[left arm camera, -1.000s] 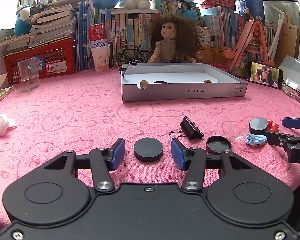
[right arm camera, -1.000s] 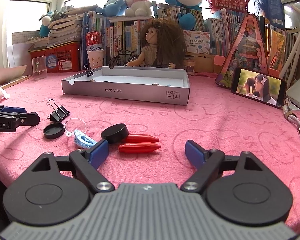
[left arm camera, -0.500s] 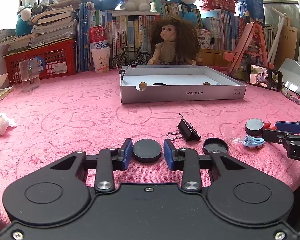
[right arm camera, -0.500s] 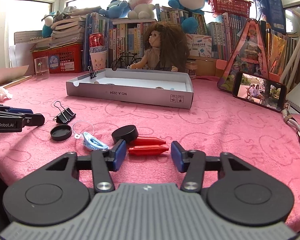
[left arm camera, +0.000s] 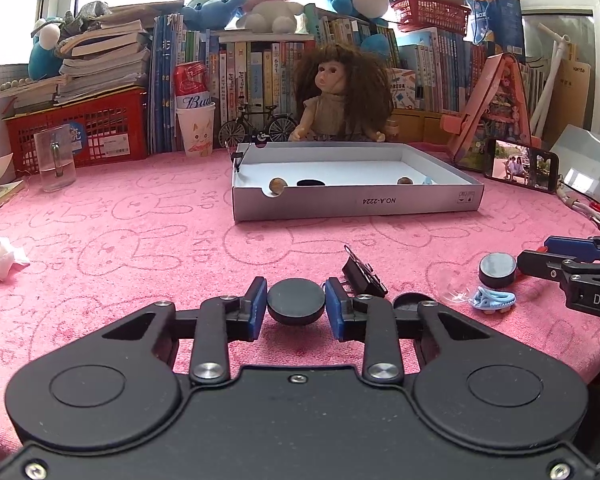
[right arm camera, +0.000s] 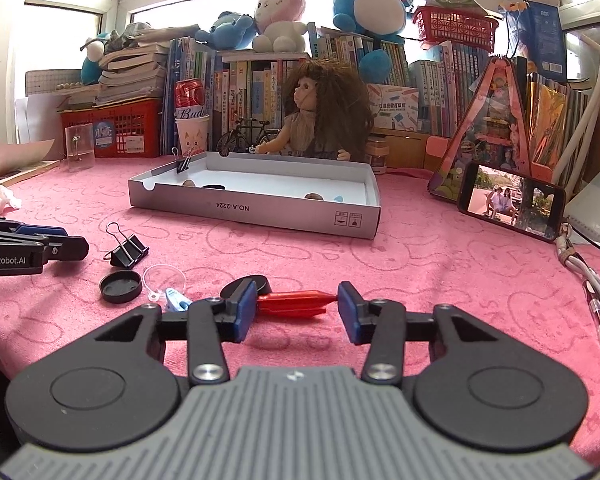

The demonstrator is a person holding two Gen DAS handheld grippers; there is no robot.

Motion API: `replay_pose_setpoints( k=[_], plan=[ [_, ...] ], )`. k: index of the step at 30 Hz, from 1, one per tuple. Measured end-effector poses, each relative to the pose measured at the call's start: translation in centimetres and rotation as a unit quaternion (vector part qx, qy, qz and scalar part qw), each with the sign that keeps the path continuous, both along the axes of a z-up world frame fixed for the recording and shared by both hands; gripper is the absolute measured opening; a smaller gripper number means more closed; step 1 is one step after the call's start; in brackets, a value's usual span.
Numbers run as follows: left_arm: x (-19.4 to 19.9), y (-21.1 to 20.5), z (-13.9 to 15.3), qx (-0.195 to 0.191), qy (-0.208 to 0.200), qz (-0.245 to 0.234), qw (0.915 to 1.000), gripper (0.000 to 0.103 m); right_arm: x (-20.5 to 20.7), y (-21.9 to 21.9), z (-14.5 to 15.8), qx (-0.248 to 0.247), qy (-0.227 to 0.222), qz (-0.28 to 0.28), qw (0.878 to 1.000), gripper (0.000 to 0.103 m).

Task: Organize rigid objects
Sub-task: 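Carry the black disc and red crayon over the white tray with both tools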

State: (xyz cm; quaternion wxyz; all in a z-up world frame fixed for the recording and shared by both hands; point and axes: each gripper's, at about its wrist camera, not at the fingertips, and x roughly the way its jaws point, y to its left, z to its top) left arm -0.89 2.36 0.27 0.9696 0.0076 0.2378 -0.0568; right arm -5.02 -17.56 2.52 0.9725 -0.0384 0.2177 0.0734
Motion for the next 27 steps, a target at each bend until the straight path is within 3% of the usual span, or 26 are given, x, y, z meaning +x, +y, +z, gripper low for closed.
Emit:
replay_pose_setpoints(
  k=[9, 27],
  plan=[
    [1.5, -0.4, 1.4, -0.012, -0.006, -0.003, 0.9999, 0.03, 1.6, -0.4, 0.9, 0.014, -0.001, -0.021, 1.0, 0.049],
    [8.6, -0.8, 4.9, -0.025, -0.025, 0.003, 0.9994, 0.03, 8.1, -2.2, 2.9, 0.08, 0.002, -0.061, 0.995, 0.049]
  ],
)
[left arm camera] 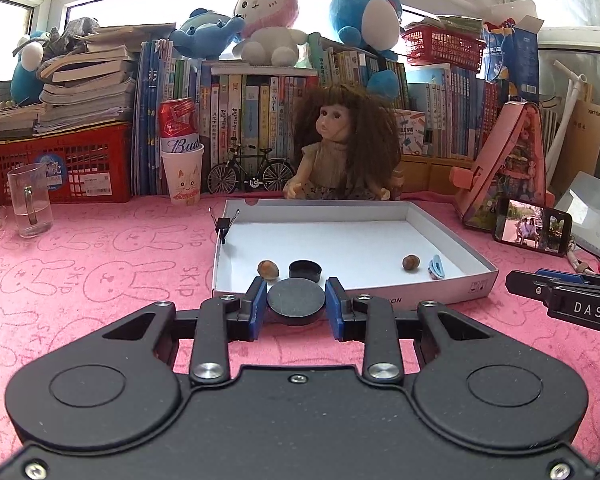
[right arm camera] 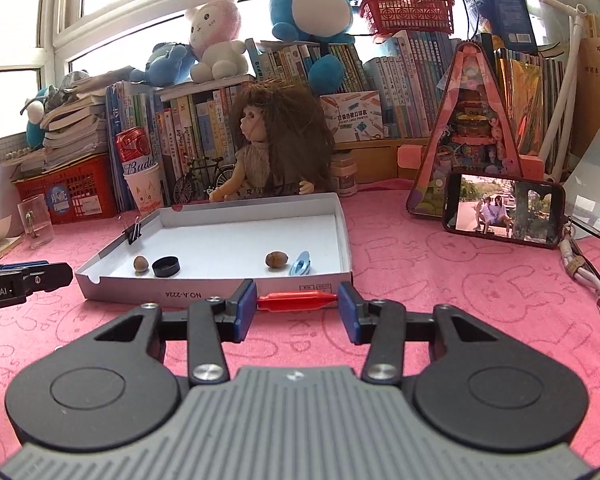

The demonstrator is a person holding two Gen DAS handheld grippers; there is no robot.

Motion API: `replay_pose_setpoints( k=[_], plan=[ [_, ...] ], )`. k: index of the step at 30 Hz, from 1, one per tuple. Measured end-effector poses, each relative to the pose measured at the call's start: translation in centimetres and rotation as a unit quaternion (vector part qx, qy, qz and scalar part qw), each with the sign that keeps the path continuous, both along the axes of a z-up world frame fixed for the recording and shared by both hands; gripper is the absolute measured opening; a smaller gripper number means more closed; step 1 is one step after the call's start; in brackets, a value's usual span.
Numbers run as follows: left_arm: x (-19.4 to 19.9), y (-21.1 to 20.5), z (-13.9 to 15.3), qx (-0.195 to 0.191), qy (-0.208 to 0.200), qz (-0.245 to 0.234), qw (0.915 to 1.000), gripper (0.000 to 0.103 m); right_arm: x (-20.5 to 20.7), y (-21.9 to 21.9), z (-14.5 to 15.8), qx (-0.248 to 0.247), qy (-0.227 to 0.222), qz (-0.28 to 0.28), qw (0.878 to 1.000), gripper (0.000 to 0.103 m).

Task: Organize rigid objects
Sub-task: 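Carry the black disc and red crayon over the white tray with both tools, then open both tools to drop the disc and crayon into the tray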

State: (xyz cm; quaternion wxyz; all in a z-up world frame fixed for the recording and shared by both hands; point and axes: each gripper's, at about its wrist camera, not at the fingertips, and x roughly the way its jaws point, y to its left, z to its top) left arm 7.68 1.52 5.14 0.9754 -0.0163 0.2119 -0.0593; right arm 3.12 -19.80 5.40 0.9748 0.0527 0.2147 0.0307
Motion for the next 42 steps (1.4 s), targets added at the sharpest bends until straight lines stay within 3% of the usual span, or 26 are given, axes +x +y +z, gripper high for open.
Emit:
replay_pose_setpoints(
  k=[11, 27, 34, 42],
  plan=[
    [4.5, 0.4, 0.6, -0.018, 0.008, 0.009, 0.9998, 0.03, 4.0, -0.1, 0.3, 0.019, 0.012, 0.002, 1.0, 0.049],
    [9.4, 1.0, -1.0, -0.031, 0.049, 0.033, 0.9978, 0.03, 8.6, -0.8, -0.6, 0.053, 0.053, -0.006, 0.997, 0.049],
    [14.1, 1.9, 0.0, -0.059, 0.091, 0.035, 0.9935, 0.03, 12.8, -2.0, 0.3, 0.082, 0.095, -0.014, 0.992, 0.049],
    [18.9, 0.7, -0.7, -0.035, 0.15, 0.019, 0.9878, 0.03, 17.5, -1.9, 0.2, 0.082, 0.157, -0.006, 0.984, 0.049]
  ],
)
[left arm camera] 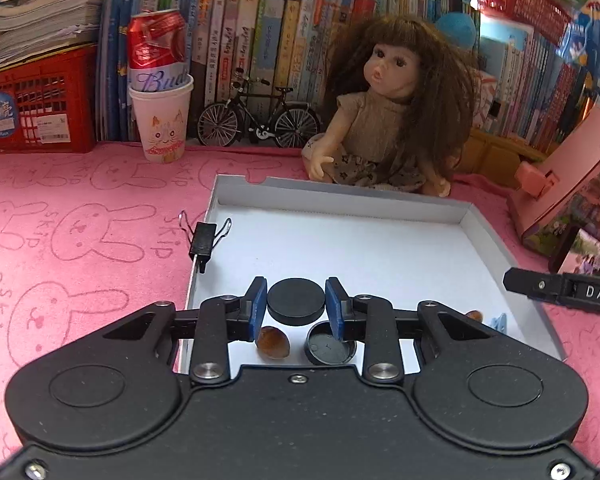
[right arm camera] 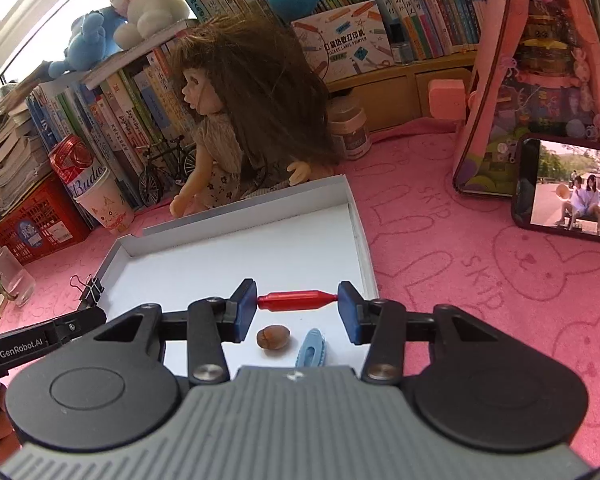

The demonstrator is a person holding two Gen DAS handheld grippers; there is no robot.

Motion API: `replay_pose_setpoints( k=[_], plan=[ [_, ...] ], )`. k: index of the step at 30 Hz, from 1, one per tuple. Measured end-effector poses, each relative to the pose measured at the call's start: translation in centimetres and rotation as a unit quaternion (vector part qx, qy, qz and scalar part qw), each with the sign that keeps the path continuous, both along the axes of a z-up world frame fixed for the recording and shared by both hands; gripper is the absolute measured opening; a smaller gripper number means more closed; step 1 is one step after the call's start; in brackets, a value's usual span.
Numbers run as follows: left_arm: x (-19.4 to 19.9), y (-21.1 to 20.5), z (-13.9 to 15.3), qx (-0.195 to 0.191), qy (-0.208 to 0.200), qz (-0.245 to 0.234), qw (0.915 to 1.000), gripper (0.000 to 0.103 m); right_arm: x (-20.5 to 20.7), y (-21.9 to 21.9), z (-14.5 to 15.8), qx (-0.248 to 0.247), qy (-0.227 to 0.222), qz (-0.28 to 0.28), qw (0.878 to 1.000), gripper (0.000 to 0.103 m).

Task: Organize rigid objects
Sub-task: 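Open both tools to drop the disc and crayon into the tray, then withdraw both tools from the tray back toward the cloth objects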

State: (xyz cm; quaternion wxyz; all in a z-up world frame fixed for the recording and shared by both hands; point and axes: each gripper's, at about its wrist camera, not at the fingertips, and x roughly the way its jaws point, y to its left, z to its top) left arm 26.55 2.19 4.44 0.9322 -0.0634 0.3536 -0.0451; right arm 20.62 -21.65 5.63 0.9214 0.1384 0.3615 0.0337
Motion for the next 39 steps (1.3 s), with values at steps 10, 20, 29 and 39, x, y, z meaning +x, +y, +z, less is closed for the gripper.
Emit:
replay_pose_setpoints(
  k=[10, 20, 29, 39],
  plan=[
    [2.1, -0.3, -1.6, 0.017, 0.027, 0.018, 0.9993, 0.03, 1.2, 1.3, -1.5, -0.033, 0.031, 0.007, 0.999, 0.05],
    [1.6, -0.4, -1.6, 0.03, 0.012, 0.02, 0.9993, 0.043, 1.1, 1.2, -1.8, -0.029, 0.028, 0.011, 0.999, 0.064],
    [-0.5, 0.1, -0.5, 0.003, -0.001, 0.009, 1.0, 0.064, -1.2, 1.2, -0.5, -0.029, -0.016, 0.031, 0.999, 0.085],
    [-5.0, 0.2, 1.6, 0.001, -0.044, -0.026, 0.9987, 0.079, -5.8, 2.7, 1.5, -0.088, -0.092, 0.063, 0.99, 0.097]
  ],
)
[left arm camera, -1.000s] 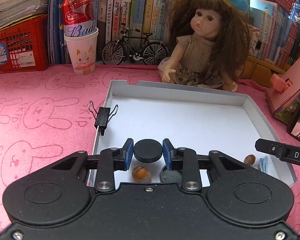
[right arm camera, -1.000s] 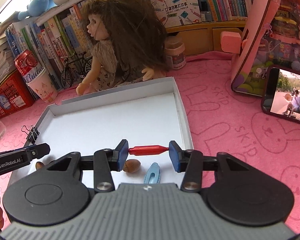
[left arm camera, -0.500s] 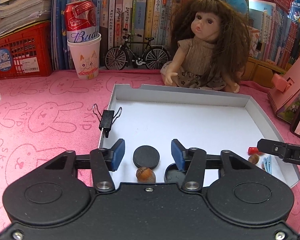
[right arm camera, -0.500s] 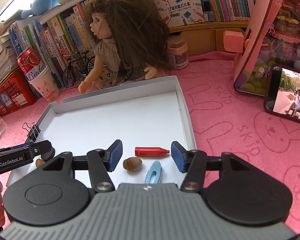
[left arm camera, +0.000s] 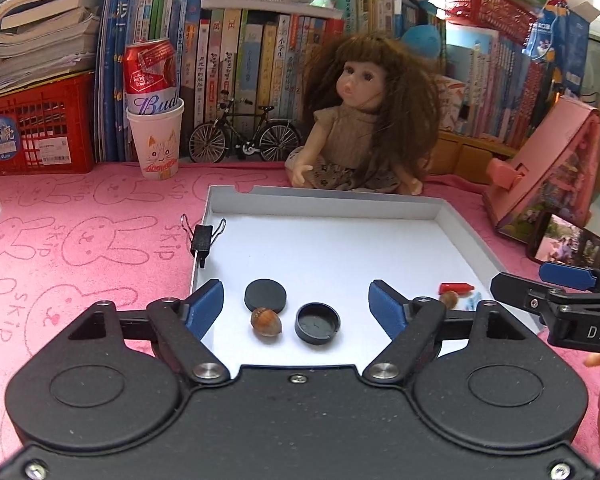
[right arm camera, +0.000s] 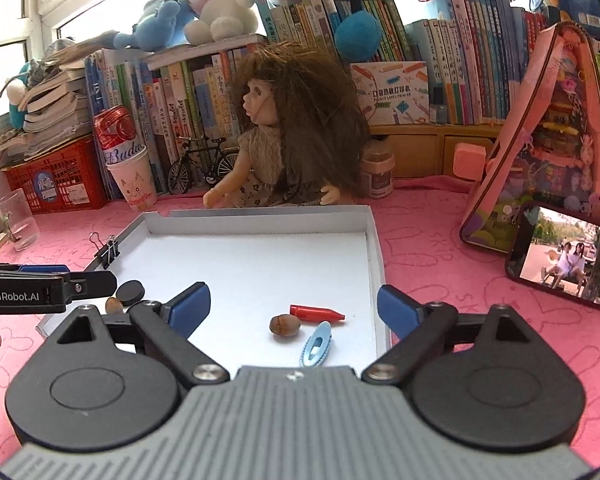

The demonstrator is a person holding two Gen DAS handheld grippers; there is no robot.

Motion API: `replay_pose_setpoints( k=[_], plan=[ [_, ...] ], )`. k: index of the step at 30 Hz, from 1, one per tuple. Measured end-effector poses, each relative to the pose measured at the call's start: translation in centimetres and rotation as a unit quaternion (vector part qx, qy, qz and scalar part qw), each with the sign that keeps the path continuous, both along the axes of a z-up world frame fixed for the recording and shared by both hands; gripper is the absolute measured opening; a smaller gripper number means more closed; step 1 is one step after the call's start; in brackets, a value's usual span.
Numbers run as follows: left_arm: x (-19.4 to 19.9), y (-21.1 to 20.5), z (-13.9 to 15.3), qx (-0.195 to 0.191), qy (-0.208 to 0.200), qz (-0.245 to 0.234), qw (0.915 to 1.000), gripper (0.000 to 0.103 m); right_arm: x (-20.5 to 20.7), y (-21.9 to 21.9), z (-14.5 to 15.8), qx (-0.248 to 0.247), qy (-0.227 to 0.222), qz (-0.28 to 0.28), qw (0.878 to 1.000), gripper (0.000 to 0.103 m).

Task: Organize rigid objects
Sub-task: 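Withdraw both tools from the tray back toward the cloth objects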

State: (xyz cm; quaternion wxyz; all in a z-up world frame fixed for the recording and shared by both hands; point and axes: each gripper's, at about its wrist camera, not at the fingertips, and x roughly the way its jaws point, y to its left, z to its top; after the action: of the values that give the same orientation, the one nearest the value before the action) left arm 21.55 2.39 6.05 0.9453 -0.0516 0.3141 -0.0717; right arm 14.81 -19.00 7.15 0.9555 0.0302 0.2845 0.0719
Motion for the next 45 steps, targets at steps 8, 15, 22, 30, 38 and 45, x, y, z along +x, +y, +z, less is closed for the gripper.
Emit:
replay_pose_setpoints(
  k=[8, 15, 22, 30, 38, 45],
  plan=[
    [-4.4, 0.2, 0.4, 0.005, -0.025, -0.016, 0.9996, 0.081, -3.4, 0.8, 0.5, -0.026, -0.033, 0.015, 0.999, 0.103],
    [-8.1, -0.1, 0.5, 0.004, -0.044, -0.032, 0.9985, 0.081, -5.7, 0.9, 0.5, -0.019, -0.04, 0.025, 0.999, 0.103],
    [-10.5, -0.3, 0.5, 0.001, -0.055, -0.042, 0.9976, 0.083, -7.3, 0.8, 0.5, -0.019, -0.05, 0.021, 0.998, 0.103],
    [-11.9, -0.2, 0.3, -0.007, -0.055, -0.044, 0.9975, 0.083, -8.4, 0.4, -0.1, -0.007, -0.038, 0.025, 0.999, 0.103],
    [-13.8, -0.4, -0.4, 0.001, -0.057, -0.051, 0.9971, 0.084, -10.7, -0.2, -1.1, -0.013, -0.034, 0.02, 0.999, 0.103],
    [-15.6, -0.7, -1.2, 0.006, -0.056, -0.059, 0.9967, 0.085, -13.8, -1.1, -1.8, -0.026, -0.069, -0.018, 0.997, 0.103]
  ],
)
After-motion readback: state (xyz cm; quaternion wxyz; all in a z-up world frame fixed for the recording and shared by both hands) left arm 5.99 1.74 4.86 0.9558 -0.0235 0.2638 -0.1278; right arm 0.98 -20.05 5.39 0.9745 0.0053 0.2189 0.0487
